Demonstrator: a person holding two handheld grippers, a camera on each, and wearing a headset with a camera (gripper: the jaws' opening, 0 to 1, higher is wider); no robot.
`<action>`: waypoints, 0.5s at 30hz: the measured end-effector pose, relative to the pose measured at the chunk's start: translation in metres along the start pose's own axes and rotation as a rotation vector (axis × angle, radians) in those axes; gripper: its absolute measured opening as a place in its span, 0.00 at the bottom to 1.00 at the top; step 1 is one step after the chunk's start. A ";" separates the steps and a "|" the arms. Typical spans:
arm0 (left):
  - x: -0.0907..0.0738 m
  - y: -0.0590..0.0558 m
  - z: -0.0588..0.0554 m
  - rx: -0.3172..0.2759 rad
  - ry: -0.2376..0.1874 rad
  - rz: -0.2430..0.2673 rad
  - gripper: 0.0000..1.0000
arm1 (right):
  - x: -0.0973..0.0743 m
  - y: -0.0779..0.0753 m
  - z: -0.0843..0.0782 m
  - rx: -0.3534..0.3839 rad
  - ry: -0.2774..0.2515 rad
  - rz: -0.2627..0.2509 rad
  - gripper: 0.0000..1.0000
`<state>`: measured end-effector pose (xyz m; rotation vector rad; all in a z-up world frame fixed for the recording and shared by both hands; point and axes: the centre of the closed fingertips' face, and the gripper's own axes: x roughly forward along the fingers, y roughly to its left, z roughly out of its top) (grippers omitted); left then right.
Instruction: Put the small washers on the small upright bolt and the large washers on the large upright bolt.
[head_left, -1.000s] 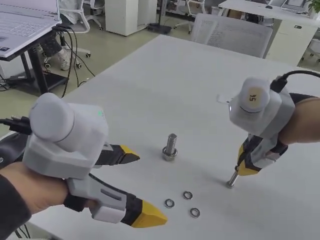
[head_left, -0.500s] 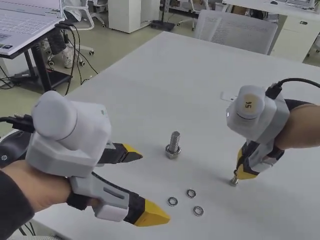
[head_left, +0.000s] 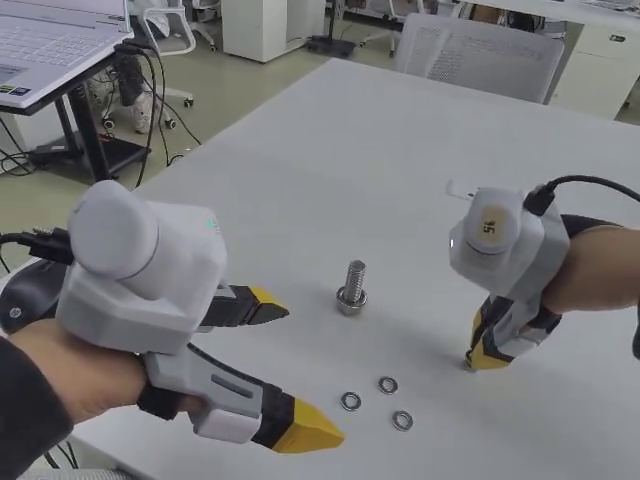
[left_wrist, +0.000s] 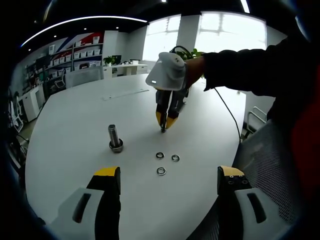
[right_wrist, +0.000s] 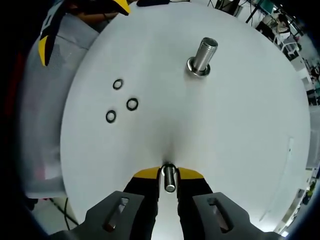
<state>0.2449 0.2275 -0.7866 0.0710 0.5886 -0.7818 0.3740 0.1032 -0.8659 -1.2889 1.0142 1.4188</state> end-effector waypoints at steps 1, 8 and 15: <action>0.000 0.000 0.000 0.000 0.000 0.001 0.79 | 0.001 0.000 0.000 -0.001 -0.001 0.000 0.14; 0.000 0.001 0.000 -0.002 0.002 0.002 0.79 | 0.005 -0.002 0.000 0.003 0.003 0.006 0.14; 0.000 0.001 0.000 -0.003 0.006 0.000 0.79 | 0.006 -0.001 0.000 0.007 0.004 0.009 0.14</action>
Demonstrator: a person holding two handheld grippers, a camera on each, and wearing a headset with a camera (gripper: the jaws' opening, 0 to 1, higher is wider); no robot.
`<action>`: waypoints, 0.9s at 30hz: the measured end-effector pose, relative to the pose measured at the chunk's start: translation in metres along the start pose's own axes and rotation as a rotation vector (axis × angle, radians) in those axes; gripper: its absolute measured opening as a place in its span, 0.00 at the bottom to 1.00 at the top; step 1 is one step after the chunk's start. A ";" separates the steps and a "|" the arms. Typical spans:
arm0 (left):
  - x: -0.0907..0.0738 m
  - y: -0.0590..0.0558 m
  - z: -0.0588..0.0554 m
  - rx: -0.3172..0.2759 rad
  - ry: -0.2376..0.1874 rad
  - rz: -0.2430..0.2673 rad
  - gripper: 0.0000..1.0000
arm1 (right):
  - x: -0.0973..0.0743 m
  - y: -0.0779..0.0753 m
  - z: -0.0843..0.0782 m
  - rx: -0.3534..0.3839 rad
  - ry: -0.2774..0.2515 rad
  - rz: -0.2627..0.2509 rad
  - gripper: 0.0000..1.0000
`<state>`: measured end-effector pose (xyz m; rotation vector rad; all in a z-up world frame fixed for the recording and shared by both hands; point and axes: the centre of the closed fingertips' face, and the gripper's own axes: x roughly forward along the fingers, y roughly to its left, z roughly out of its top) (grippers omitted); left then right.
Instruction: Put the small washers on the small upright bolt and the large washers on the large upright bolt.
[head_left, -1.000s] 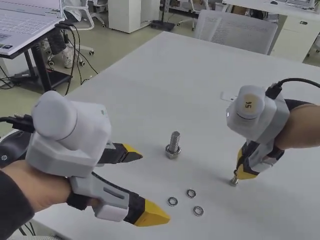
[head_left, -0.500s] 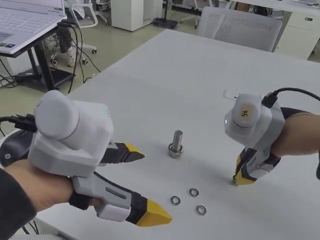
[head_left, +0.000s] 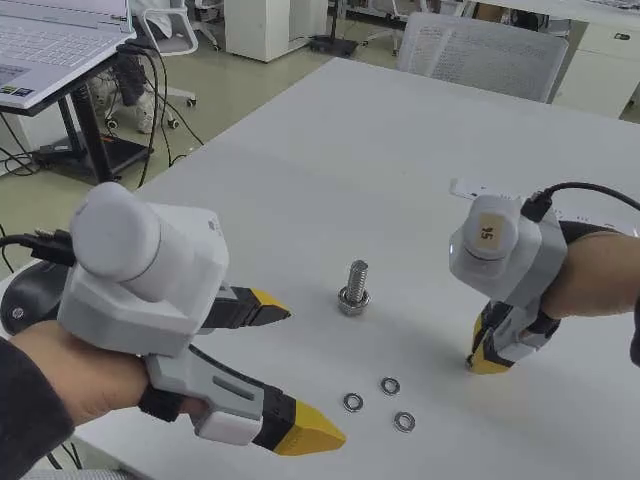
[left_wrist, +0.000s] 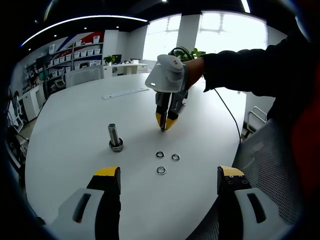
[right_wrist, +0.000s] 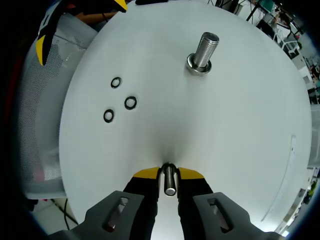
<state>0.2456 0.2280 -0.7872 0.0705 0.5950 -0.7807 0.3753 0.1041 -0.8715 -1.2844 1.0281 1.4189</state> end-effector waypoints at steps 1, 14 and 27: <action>0.000 0.000 0.000 0.001 0.001 0.001 0.79 | 0.000 0.000 0.000 0.001 0.000 0.000 0.14; 0.000 0.002 0.000 0.001 0.000 -0.001 0.79 | -0.002 -0.002 0.002 0.016 -0.017 -0.009 0.22; -0.001 0.001 0.000 0.006 0.001 -0.001 0.79 | -0.010 0.003 -0.003 0.042 -0.040 -0.032 0.28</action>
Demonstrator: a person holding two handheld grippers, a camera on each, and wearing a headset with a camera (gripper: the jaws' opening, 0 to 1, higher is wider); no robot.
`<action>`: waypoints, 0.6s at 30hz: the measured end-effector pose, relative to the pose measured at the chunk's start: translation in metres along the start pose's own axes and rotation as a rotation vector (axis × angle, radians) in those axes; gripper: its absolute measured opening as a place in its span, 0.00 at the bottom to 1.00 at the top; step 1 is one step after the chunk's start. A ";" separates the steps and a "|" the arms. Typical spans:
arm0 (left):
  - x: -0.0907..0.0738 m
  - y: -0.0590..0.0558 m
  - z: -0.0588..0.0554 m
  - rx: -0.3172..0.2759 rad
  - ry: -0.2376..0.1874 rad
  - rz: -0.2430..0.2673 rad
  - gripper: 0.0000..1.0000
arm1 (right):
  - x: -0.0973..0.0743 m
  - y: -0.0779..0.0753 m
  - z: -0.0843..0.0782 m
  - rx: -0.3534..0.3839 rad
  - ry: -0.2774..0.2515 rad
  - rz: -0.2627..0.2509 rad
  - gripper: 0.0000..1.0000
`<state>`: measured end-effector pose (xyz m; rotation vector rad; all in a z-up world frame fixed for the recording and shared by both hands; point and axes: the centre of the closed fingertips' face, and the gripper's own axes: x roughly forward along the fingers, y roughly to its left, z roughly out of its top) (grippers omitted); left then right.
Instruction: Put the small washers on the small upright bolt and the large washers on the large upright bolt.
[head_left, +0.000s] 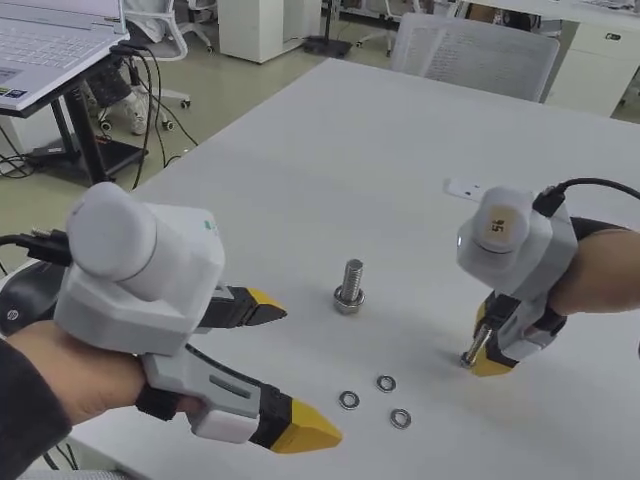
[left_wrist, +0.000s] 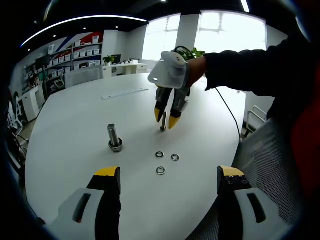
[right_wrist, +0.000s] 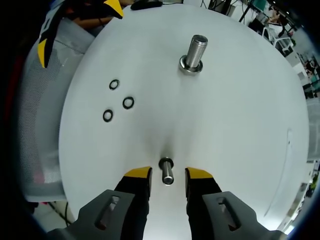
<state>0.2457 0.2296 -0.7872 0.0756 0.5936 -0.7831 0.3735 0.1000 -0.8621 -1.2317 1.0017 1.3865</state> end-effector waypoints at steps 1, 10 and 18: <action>0.000 0.000 0.000 0.000 -0.001 -0.001 0.79 | -0.001 0.000 -0.001 0.002 -0.001 -0.002 0.28; 0.000 -0.003 -0.001 0.006 0.000 -0.004 0.78 | -0.004 0.008 -0.016 0.036 -0.002 -0.008 0.28; 0.001 -0.004 -0.001 0.009 -0.001 -0.006 0.78 | -0.006 0.017 -0.024 0.056 -0.006 -0.007 0.28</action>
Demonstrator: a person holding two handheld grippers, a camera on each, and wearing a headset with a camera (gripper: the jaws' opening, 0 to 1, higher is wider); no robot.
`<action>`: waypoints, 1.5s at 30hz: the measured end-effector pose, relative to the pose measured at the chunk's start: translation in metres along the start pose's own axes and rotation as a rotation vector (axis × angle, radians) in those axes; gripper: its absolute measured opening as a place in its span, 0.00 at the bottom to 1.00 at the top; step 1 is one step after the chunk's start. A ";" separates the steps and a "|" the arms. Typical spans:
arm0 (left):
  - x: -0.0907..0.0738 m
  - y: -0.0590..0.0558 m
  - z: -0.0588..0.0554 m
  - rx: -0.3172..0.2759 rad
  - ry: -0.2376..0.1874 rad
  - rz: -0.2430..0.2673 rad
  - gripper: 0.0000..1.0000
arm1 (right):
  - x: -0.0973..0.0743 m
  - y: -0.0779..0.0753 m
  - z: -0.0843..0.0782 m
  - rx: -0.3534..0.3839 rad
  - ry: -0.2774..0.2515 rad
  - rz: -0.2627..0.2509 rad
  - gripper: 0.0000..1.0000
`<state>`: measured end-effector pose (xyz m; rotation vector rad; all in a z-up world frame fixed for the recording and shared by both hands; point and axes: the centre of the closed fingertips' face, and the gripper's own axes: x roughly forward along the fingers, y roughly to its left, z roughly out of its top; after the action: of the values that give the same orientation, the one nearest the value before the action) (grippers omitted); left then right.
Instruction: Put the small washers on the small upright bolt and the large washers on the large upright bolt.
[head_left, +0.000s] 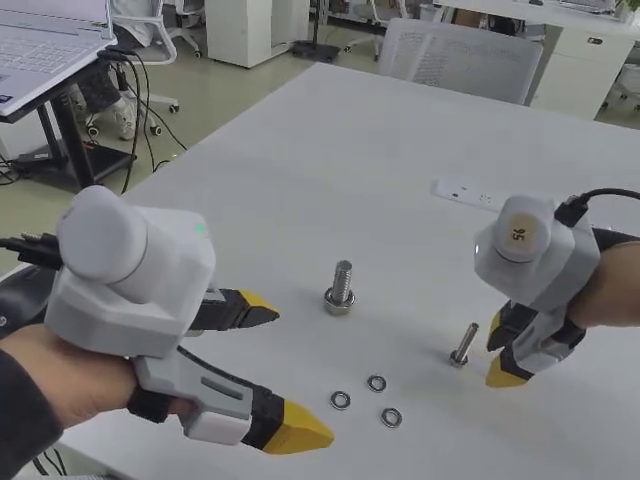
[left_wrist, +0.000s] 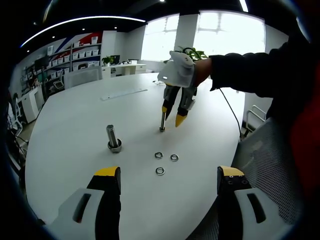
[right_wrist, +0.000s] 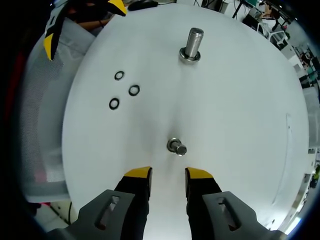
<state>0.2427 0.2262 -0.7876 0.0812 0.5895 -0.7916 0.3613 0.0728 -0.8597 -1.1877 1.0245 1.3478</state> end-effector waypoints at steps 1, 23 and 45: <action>0.000 0.000 0.000 0.000 0.000 0.000 0.78 | 0.000 0.001 -0.001 0.002 0.000 0.001 0.28; -0.002 0.000 0.004 0.009 -0.011 0.002 0.78 | -0.006 0.030 0.002 -0.006 -0.019 0.022 0.27; -0.004 0.001 0.005 0.018 -0.029 0.003 0.78 | -0.007 0.065 0.062 -0.120 -0.058 0.061 0.28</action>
<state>0.2434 0.2276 -0.7815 0.0872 0.5545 -0.7939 0.2890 0.1250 -0.8449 -1.2066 0.9562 1.5015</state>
